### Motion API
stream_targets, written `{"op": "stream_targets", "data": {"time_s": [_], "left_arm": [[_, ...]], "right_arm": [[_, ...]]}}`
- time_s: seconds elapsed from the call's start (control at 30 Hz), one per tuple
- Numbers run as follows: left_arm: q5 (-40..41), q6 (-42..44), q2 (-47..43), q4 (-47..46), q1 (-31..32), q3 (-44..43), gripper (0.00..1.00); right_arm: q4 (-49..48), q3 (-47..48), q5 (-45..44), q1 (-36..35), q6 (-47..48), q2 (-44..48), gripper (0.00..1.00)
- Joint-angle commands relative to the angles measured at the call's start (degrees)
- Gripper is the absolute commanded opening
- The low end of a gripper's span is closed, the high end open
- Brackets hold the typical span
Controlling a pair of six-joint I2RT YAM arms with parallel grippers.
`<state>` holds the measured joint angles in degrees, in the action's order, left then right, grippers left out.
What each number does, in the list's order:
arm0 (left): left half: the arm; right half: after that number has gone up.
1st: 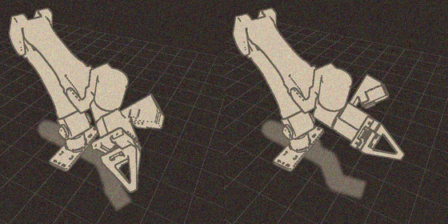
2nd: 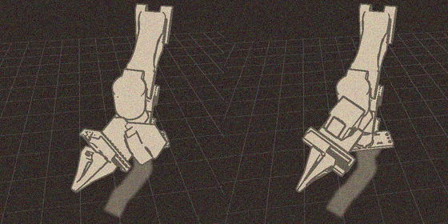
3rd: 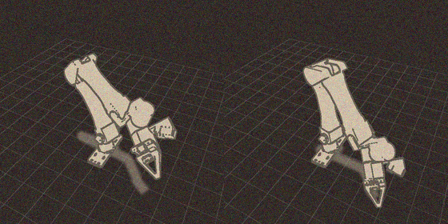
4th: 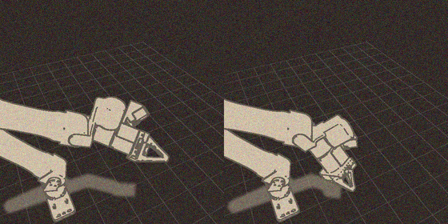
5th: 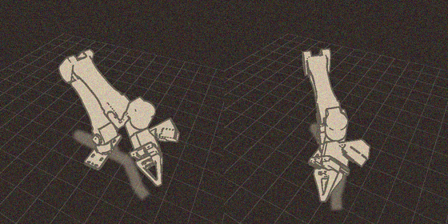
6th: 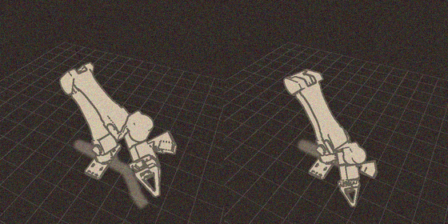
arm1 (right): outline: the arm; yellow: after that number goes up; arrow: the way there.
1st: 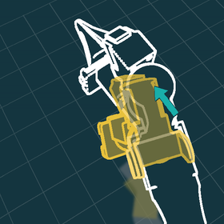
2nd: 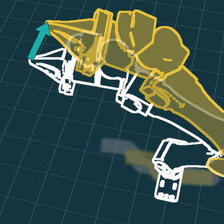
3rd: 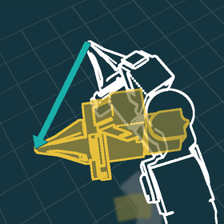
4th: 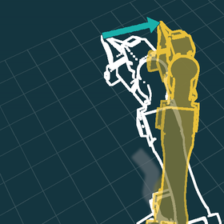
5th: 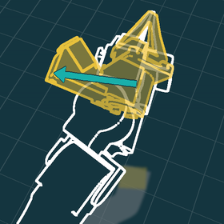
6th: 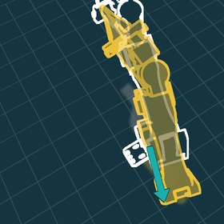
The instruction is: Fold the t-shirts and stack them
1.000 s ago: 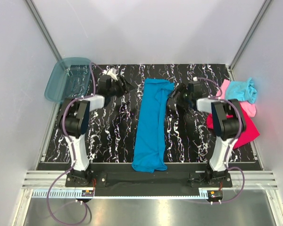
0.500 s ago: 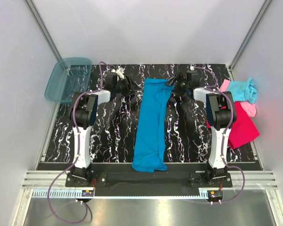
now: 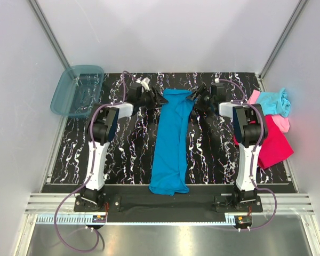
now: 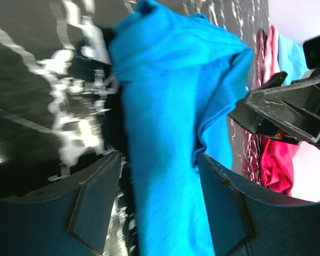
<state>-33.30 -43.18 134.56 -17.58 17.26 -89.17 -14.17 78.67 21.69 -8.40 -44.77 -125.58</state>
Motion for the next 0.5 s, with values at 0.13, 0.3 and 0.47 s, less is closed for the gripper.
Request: {"op": "stream_targets", "data": {"time_s": [0.13,0.3,0.47], "left_arm": [[-1.5,0.6,0.3,0.4,1.3,-3.0,0.63],[-1.2,1.2,-0.4,0.3,1.3,-1.9,0.59],[-0.7,1.3,-1.2,-0.9,1.1,0.2,0.46]], "right_arm": [[2.7,3.6,1.1,-1.6,0.6,-1.1,0.73],[1.9,3.7,1.8,-1.8,0.3,-2.4,0.64],[1.3,3.5,2.2,-1.8,0.3,-3.3,0.4]]}}
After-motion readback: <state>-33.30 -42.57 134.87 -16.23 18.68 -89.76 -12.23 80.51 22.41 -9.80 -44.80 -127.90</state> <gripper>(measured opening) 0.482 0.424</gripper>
